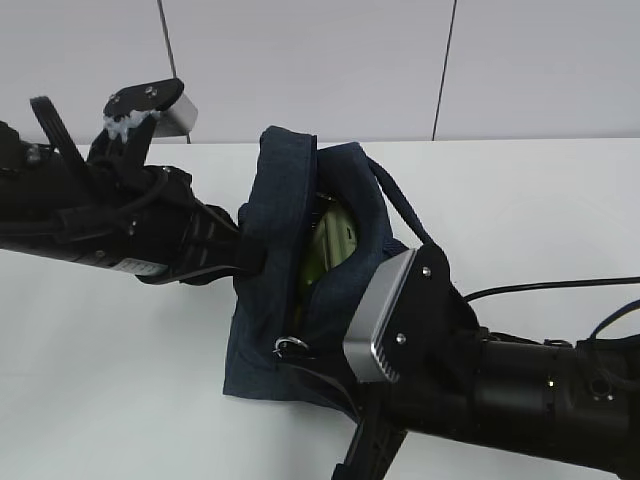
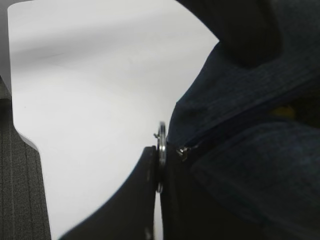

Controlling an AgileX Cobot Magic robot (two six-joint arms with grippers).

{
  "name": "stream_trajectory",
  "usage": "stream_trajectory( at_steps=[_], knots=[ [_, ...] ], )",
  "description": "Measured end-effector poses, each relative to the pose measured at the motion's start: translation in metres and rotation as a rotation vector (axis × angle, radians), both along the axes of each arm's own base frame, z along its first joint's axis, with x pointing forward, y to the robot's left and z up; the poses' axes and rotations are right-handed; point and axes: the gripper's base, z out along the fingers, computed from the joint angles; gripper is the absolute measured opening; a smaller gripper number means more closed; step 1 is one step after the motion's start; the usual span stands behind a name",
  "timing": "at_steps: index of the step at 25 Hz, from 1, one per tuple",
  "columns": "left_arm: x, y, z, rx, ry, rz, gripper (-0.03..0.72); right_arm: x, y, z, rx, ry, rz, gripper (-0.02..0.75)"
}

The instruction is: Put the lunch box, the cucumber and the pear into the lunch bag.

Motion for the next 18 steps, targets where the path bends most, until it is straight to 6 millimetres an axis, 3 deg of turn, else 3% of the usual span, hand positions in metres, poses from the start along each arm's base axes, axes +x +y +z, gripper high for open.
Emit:
stream_trajectory(
  at_steps=[18],
  knots=[
    [0.0,0.0,0.0,-0.001,0.003,-0.006,0.002,0.001,-0.011,0.035,0.06,-0.128,-0.098,0.0]
  ],
)
